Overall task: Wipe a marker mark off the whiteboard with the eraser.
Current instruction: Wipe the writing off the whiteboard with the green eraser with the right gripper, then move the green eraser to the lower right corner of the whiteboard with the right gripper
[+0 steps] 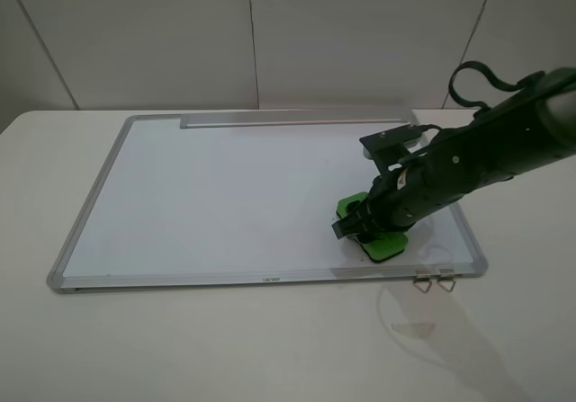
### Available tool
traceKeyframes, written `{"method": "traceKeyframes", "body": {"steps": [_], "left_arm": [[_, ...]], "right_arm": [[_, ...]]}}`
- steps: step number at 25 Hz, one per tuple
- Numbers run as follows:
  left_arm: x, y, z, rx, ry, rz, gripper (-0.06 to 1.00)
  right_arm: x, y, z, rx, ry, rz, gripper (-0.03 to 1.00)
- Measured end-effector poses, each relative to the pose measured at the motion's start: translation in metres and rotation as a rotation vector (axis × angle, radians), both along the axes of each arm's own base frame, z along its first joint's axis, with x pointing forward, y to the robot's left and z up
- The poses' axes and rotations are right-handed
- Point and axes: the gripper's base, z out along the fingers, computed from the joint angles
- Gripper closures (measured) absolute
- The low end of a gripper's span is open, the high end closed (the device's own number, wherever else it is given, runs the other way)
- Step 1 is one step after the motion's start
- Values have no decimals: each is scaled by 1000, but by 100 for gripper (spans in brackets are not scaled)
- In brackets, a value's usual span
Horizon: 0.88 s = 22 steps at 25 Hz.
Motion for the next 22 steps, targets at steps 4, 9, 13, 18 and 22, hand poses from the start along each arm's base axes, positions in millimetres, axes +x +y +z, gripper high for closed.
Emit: {"method": "traceKeyframes", "body": {"steps": [4, 9, 13, 18, 22], "left_arm": [[0, 0, 0, 0, 0, 0, 16], [0, 0, 0, 0, 0, 0, 16], [0, 0, 0, 0, 0, 0, 16], [0, 0, 0, 0, 0, 0, 16], [0, 0, 0, 0, 0, 0, 16]], "right_arm": [[0, 0, 0, -2, -6, 6, 38], [12, -10, 6, -22, 56, -42, 38], [18, -30, 19, -52, 160, -119, 38], [14, -60, 41, -74, 279, -228, 38], [16, -78, 59, -53, 248, -292, 38]]}}
